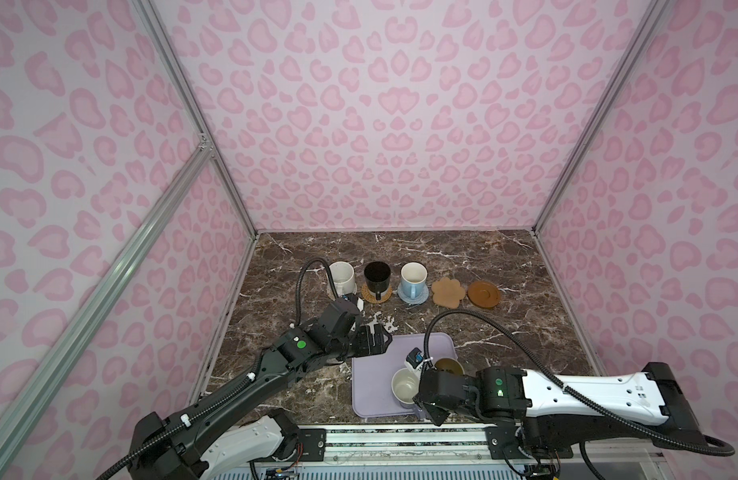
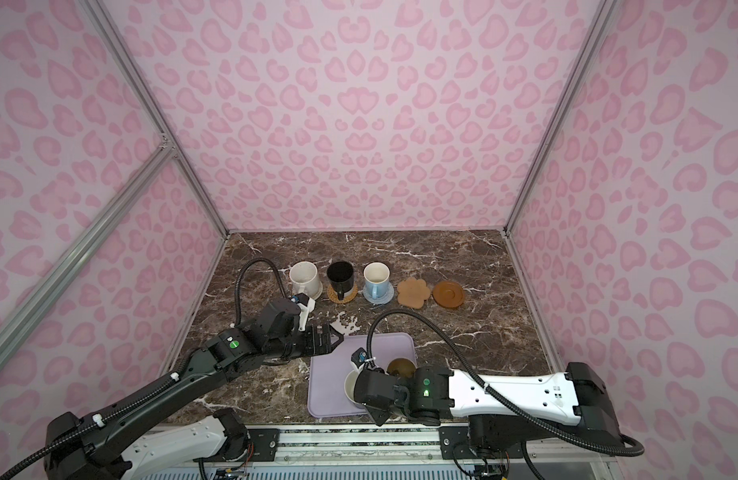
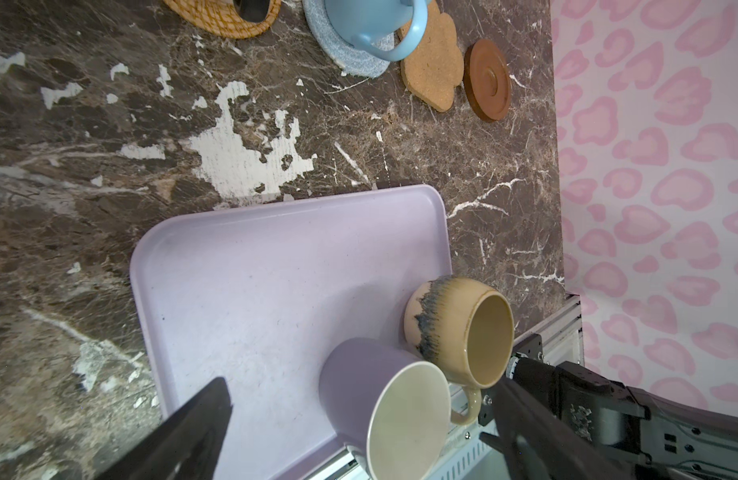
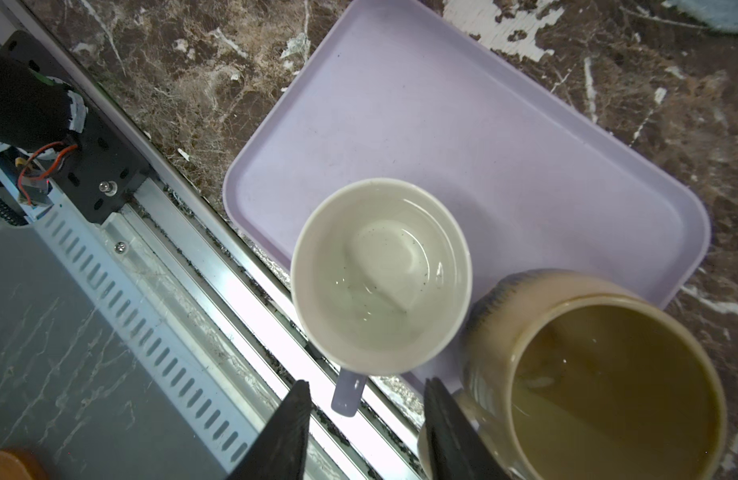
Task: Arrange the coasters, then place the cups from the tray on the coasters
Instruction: 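Lower the right gripper into the lavender mug and grasp it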
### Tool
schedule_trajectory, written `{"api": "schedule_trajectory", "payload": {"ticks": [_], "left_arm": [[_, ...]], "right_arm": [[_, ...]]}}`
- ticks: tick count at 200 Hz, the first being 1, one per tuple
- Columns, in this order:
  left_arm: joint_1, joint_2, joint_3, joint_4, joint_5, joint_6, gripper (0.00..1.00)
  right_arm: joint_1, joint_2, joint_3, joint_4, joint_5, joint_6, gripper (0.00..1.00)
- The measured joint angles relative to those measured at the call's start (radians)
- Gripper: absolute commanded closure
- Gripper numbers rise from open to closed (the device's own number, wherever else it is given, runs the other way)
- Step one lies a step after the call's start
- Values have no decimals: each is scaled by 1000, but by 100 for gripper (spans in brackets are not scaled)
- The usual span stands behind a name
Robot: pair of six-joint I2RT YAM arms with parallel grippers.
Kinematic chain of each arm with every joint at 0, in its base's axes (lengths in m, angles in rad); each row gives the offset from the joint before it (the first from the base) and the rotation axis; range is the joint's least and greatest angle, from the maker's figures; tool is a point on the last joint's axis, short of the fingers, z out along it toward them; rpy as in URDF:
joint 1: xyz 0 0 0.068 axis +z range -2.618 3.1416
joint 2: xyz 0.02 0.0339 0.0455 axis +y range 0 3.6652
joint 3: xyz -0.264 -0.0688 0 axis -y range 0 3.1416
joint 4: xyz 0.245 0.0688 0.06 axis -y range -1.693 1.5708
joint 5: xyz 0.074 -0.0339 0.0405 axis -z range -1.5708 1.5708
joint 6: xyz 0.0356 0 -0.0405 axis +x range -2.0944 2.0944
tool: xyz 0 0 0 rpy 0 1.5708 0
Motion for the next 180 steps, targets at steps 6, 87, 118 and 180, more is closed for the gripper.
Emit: {"api": "schedule_trajectory", "payload": {"ticks": [6,87,118,180], "left_arm": [[0,-2,0,-2,-4,-3,0],[0,-21,-4,-5,-41,-2,0],[0,-40,-14,-9,-51,-3,0],[0,-55,-29,-16,-82,-5,3]], "right_arm": [[6,2,-12,8,0,10,58],[32,32,-98,102,-21,85,61],[31,48,-123,128,-32,104,60],[19,142,-82,145,3,121,60]]}}
